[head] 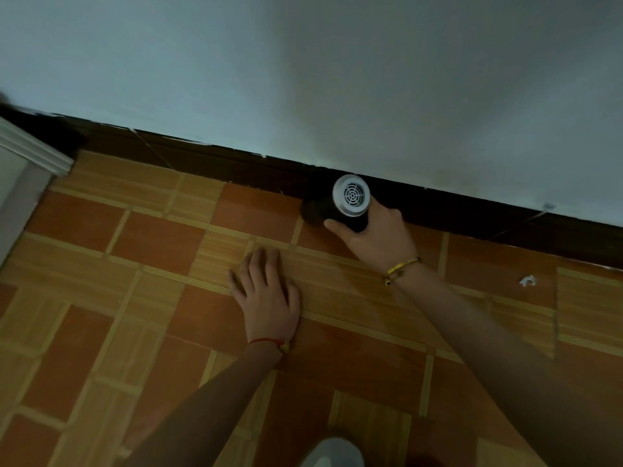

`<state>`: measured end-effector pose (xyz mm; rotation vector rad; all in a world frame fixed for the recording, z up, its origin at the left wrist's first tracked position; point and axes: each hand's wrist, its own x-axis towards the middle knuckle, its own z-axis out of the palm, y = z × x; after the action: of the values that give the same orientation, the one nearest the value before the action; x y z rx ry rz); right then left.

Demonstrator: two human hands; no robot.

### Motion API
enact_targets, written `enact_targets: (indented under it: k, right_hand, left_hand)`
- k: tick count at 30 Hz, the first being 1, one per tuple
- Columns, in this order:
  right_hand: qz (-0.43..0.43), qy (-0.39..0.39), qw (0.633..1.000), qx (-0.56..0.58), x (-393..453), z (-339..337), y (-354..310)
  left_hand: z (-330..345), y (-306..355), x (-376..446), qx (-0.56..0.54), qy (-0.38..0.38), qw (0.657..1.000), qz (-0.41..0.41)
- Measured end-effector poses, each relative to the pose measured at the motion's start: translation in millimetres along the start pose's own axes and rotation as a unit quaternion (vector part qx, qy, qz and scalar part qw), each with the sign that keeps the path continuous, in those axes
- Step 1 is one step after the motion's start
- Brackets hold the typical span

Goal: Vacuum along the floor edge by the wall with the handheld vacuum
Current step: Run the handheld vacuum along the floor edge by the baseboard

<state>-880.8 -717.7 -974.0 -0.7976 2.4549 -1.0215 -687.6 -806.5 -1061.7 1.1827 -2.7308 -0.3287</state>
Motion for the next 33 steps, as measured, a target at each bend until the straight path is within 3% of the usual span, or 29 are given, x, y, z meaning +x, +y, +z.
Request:
enact_targets:
  k: [10,23,33]
  right_hand:
    - [-0.036,-0.025,0.999,-0.030,30.4,40.8,-36.6]
    - [0.074,0.035,0.996,-0.030,-40.2,-60.4,42.6]
    - [0.141,0.083,0.979,-0.125,-77.5,-91.1,60.7]
  left_hand:
    - [0.8,-2.8,1.5,0.002,-0.010,1.000,0.000]
    - [-8.5,3.2,-1.8,-0.011,-0.028,1.000,-0.003]
    - [-6.4,100.4,8.0,-0.107,-0.017,0.979,0.172]
